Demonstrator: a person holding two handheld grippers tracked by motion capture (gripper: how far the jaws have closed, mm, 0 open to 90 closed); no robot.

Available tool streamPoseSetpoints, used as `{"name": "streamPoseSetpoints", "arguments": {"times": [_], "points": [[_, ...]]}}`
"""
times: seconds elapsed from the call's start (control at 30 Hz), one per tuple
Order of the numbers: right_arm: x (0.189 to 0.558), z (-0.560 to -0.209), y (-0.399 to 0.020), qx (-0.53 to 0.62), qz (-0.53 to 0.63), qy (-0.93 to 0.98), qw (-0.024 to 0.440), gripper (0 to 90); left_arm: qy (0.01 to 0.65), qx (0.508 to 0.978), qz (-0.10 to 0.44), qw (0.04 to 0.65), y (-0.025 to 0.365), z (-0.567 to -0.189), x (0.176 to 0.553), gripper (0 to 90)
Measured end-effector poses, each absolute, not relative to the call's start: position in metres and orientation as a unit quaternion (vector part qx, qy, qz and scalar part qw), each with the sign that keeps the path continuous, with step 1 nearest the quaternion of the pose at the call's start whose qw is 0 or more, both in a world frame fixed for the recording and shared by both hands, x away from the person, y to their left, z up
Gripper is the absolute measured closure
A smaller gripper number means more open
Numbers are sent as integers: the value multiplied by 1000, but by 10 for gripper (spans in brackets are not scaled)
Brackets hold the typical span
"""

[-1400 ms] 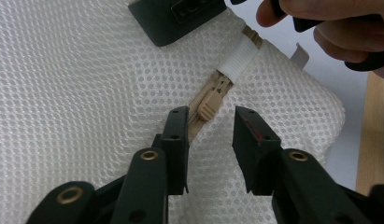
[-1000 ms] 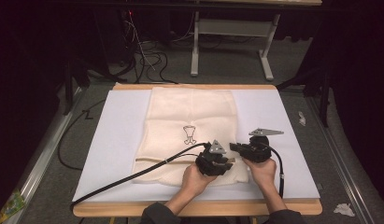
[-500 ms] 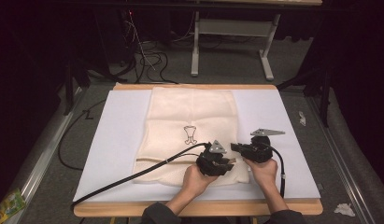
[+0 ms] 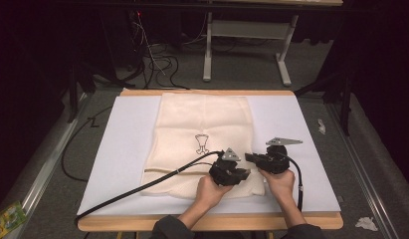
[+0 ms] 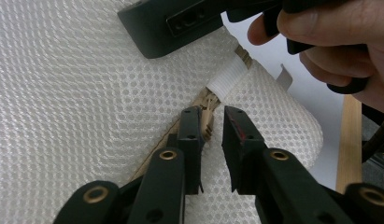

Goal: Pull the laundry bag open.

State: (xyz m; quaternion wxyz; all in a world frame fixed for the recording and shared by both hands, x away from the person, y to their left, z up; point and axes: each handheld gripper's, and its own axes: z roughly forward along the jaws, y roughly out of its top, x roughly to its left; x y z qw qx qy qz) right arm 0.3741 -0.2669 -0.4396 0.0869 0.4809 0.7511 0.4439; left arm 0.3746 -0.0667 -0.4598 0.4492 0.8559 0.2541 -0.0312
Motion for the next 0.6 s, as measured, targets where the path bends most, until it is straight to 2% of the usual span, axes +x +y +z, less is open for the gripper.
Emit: {"name": "streamPoseSetpoints", "arguments": {"times": [0.37,0.6], "points": [[374,-441,-268,483,444,750,84,874,248,866,-20,434,-75,-460,374,860],[374,-442,-270,480,442,753,86,873,242,870,-11,430,-73,-458,372,867]]}}
